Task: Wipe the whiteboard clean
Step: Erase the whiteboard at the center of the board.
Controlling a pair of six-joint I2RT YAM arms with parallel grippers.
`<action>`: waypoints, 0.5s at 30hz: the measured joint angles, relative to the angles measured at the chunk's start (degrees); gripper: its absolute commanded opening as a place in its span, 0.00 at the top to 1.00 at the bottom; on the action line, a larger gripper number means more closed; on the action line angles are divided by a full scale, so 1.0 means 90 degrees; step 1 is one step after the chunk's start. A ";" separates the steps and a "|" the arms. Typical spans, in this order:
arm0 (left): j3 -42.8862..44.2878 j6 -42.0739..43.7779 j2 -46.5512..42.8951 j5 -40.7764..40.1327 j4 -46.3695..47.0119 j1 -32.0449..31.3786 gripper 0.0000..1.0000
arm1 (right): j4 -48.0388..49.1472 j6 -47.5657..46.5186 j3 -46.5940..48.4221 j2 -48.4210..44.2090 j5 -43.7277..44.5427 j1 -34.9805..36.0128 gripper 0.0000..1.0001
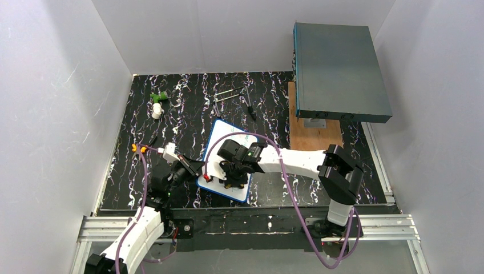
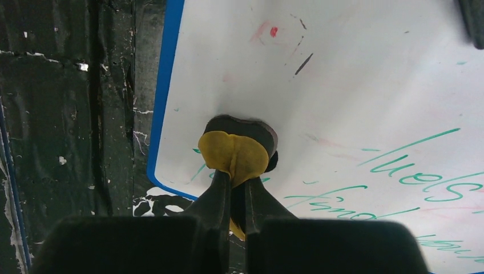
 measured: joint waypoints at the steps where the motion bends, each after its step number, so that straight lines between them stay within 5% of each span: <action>1: 0.0012 0.0002 0.0024 0.0017 0.0005 0.0000 1.00 | -0.0017 -0.0007 0.0007 0.0000 0.0058 0.0024 0.99; 15: 0.0177 0.0034 -0.0068 0.0092 -0.0073 -0.0002 1.00 | 0.0019 0.0296 0.0032 0.0000 -0.0063 -0.0631 0.99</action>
